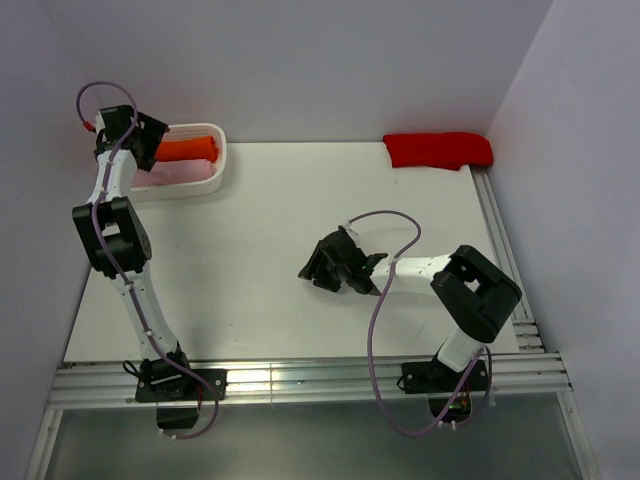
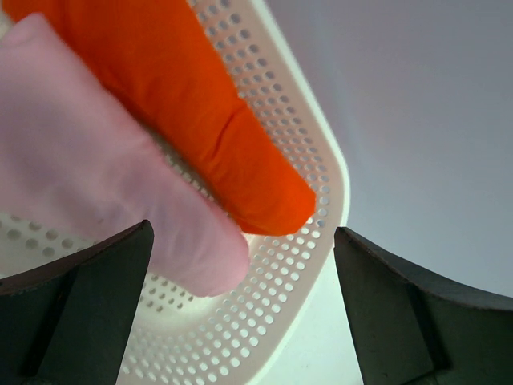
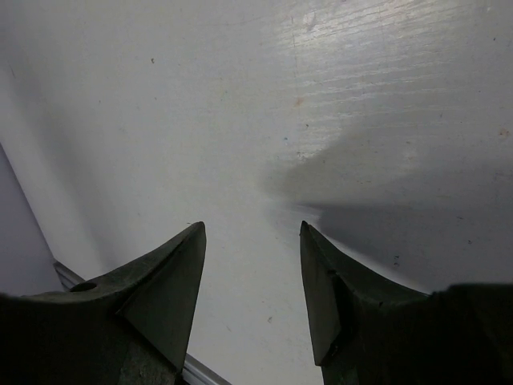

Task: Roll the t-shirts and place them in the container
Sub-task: Place the rolled tshirt into the container

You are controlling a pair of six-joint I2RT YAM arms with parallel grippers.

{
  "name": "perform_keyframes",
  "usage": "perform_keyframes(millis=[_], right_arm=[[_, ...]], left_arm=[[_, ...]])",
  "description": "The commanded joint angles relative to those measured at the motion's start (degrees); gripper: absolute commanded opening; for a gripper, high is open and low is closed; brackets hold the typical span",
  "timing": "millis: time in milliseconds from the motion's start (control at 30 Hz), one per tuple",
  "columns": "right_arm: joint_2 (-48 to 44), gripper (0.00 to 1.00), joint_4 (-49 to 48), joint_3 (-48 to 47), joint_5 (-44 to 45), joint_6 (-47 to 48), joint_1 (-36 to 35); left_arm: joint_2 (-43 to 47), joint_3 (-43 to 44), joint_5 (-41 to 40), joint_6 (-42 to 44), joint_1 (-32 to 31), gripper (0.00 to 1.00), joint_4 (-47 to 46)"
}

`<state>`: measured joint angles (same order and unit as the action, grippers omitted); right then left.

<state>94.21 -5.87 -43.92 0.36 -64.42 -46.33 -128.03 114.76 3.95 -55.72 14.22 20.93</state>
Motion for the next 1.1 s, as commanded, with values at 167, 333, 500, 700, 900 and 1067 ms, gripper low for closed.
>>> perform_keyframes(millis=[167, 333, 500, 700, 900, 1067], right_arm=[[0.97, 0.58, -3.36, 0.24, -1.42, 0.7, 0.45], [1.23, 0.58, -4.85, 1.2, -1.68, 0.61, 0.45], [1.23, 0.58, -5.29, 1.56, -1.68, 0.7, 0.45], [0.62, 0.58, -5.38, 1.47, -1.68, 0.88, 0.45], [-0.87, 0.58, -4.68, 0.94, -0.98, 1.58, 0.45], [-4.38, 0.58, -3.02, -0.64, 2.44, 2.89, 0.45]], left_arm=[[-4.07, 4.86, -3.68, 3.69, 1.51, 0.99, -1.85], [-7.5, 6.79, -5.96, 3.61, 2.57, 0.99, -0.01], [-8.99, 7.58, -5.18, 5.09, 3.01, 0.99, -0.89], [-8.91, 8.2, -2.64, 6.23, 3.27, 0.99, -1.94], [-2.69, 7.16, 5.26, 11.85, 2.92, 0.99, -7.98], [5.58, 3.72, 16.07, 21.5, 2.48, 0.99, -12.31]])
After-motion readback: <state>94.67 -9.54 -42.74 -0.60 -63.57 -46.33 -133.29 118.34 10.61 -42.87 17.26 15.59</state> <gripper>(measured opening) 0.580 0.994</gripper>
